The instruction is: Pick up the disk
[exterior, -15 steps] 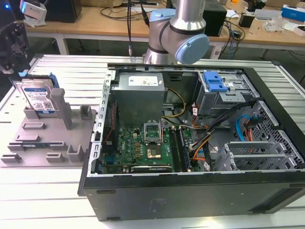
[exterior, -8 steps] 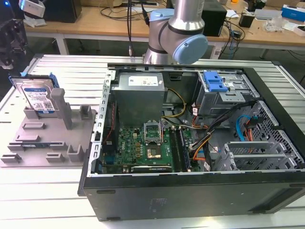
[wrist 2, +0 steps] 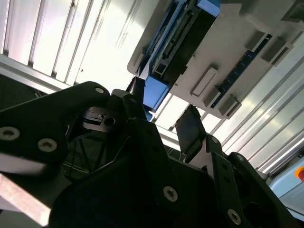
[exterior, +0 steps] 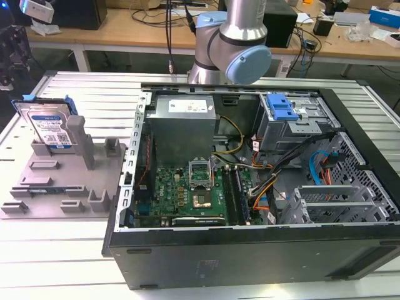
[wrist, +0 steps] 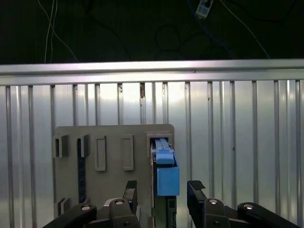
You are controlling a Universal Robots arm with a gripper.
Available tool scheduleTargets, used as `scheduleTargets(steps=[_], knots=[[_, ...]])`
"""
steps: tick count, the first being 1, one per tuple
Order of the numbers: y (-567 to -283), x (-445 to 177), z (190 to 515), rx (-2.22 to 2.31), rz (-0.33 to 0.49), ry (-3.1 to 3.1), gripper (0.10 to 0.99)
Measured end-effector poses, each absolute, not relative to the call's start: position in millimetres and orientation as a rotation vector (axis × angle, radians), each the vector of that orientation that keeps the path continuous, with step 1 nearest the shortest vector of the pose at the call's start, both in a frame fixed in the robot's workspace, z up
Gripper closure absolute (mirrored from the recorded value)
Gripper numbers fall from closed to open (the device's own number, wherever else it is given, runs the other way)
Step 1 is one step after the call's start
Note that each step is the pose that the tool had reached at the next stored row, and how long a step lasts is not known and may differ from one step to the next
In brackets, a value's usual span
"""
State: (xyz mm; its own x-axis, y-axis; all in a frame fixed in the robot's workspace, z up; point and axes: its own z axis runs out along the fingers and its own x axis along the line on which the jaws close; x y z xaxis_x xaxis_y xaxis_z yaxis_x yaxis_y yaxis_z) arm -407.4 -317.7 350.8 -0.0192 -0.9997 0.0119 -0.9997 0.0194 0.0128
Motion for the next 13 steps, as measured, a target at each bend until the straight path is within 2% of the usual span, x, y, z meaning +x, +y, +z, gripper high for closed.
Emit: scheduleTargets(steps=[13], knots=[[-317.0,-407.5,344.4,2.191,0.005,-2.233,0.545]])
